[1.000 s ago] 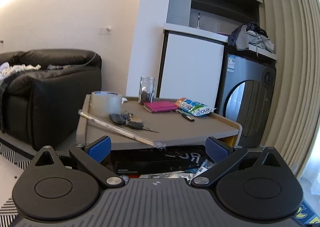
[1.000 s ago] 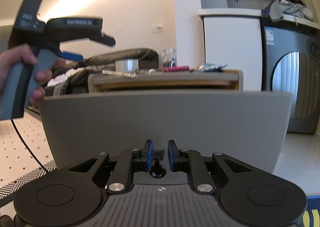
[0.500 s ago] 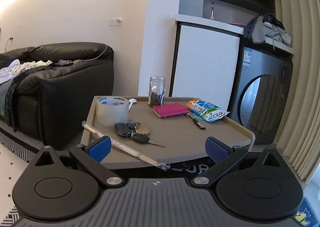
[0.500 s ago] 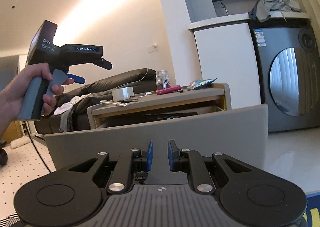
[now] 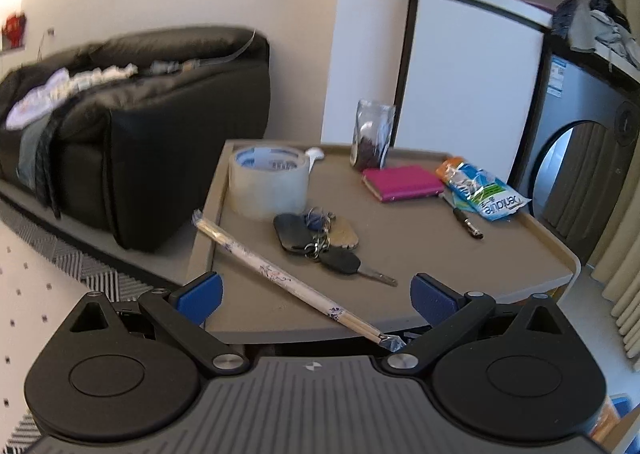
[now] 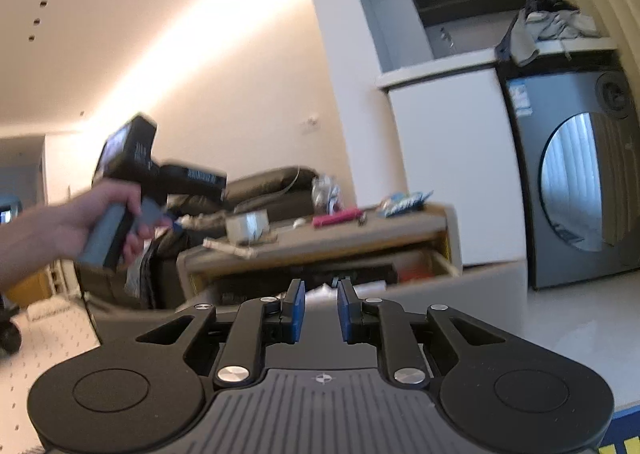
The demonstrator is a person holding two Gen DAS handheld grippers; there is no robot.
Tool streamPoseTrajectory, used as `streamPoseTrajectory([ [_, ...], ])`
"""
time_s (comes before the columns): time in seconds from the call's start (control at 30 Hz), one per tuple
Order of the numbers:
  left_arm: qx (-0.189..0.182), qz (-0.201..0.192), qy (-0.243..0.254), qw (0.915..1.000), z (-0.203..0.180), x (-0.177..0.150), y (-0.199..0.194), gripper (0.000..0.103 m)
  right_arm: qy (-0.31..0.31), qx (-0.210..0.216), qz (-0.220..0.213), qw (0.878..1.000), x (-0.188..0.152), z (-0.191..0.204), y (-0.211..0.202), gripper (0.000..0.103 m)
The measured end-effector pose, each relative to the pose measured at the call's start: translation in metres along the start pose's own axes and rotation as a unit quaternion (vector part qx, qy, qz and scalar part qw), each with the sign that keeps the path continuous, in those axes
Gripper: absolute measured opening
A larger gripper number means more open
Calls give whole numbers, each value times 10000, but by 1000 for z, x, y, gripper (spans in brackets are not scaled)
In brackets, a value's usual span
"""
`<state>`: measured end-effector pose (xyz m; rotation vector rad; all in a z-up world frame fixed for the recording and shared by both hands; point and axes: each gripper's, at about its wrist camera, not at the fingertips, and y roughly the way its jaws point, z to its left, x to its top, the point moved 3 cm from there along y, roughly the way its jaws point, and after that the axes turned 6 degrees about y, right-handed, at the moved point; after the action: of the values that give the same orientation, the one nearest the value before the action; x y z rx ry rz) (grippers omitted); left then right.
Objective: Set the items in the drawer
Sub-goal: 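Reach the left gripper to the paper-wrapped wooden stick and grasp it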
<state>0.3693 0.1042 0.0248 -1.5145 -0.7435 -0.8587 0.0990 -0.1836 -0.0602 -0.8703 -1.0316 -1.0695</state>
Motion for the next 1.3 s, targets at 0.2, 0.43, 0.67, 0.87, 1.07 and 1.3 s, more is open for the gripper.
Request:
streamPoseTrajectory([
  [0.2,-88,445,-229,9987,3,7,21,99,-5,7,-223,9998,22,-4,3,24],
  [0.43,180,616,-313,9974,5,14,38,89,310,146,-308,9989,44,-14,10,24],
  [0.67,410,752,-282,9959,6,15,52,77,499,85,-66,9987,40,-22,18,25],
  [0.87,535,853,-373,9942,10,14,65,68,499,86,273,9983,21,-24,23,30],
  [1.07,571,853,-474,9936,13,14,75,59,779,453,468,9948,11,-37,26,30],
  [1.3,709,866,-415,9929,15,12,81,46,1038,503,398,9925,11,-47,24,30],
])
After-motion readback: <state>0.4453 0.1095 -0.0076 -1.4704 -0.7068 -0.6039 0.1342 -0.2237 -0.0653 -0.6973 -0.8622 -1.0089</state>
